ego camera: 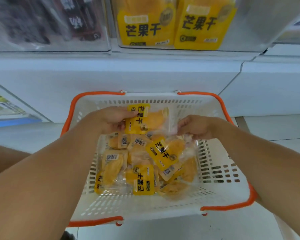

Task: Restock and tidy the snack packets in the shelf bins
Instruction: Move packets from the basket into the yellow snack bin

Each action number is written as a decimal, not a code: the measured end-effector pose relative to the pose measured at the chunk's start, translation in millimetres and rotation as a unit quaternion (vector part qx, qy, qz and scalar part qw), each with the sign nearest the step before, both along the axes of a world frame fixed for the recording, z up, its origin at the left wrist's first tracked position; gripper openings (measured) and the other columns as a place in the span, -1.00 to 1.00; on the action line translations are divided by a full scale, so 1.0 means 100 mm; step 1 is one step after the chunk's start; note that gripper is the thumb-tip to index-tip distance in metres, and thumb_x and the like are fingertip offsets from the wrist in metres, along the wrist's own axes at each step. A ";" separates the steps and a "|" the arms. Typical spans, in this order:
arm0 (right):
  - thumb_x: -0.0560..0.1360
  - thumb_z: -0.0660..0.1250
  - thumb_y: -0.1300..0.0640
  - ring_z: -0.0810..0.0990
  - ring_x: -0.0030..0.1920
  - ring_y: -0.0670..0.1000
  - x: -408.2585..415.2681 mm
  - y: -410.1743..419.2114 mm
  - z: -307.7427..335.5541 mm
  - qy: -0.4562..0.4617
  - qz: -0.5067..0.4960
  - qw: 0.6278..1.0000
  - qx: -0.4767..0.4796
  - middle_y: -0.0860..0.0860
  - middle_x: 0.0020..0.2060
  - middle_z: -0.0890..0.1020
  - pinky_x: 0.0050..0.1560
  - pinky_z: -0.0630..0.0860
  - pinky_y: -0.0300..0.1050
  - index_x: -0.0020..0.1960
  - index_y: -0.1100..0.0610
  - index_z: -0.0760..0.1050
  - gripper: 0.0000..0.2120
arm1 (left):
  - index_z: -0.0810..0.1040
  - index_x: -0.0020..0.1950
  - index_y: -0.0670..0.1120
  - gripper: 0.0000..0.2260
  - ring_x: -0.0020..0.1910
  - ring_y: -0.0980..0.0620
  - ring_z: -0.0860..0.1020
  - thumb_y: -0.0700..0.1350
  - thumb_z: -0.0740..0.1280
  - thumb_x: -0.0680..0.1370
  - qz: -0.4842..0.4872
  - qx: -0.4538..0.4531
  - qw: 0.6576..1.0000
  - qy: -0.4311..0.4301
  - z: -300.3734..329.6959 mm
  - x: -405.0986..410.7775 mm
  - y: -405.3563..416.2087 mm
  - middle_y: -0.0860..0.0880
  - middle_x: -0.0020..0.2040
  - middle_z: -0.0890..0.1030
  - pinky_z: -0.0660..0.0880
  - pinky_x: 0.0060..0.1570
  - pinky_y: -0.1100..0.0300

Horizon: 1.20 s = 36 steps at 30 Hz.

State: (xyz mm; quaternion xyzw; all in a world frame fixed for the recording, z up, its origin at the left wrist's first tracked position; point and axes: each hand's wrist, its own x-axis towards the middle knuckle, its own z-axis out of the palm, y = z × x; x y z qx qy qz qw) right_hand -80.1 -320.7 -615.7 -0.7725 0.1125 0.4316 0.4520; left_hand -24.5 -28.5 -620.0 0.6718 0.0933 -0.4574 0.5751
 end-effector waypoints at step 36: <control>0.54 0.45 0.10 0.63 -0.02 -0.06 0.16 -0.40 3.85 -0.627 0.150 0.748 -0.155 0.01 -0.04 0.67 0.06 0.54 -0.17 0.08 0.14 0.59 -0.83 | 0.43 0.31 0.13 -0.46 0.25 0.18 0.44 0.22 0.44 0.38 -0.202 0.262 0.591 -0.736 3.56 0.31 -0.65 0.22 0.24 0.49 0.27 0.12 0.44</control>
